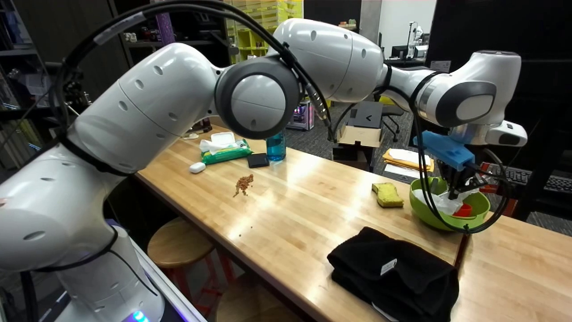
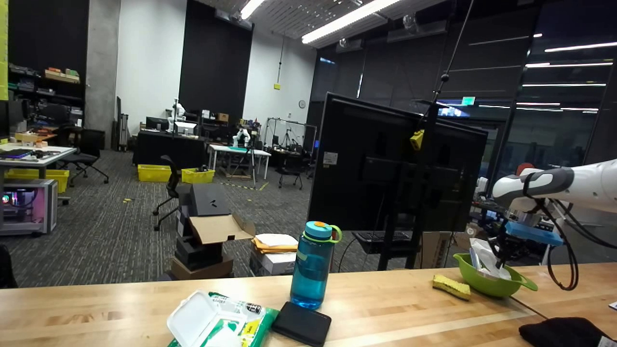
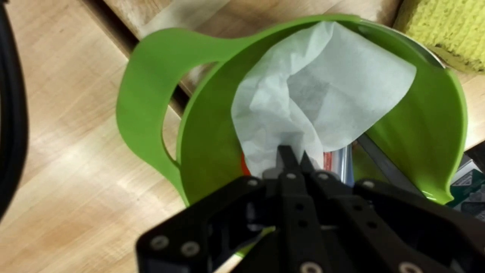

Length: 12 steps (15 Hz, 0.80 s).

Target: Put the tissue in the green bowl

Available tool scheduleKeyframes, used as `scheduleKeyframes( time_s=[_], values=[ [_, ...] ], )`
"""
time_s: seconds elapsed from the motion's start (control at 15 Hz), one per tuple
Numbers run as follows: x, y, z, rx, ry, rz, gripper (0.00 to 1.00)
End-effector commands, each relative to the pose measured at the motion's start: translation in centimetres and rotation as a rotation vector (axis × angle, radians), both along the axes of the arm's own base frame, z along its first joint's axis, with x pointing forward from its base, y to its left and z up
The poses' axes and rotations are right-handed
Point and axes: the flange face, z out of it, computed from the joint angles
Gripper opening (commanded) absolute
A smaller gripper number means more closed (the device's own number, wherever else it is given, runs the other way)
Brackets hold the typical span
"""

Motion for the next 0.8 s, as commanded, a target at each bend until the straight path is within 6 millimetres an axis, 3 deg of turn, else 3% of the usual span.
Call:
scheduleKeyframes(
  time_s=[0.0,0.4,0.73],
  values=[
    [-0.6,-0.4,0.5,0.014,-0.008,-0.021,0.28],
    [-0.5,0.1,2.1,0.008,-0.021,-0.004,0.64],
    [-0.5,1.4,5.8,-0.005,-0.047,0.008,0.98]
  ],
)
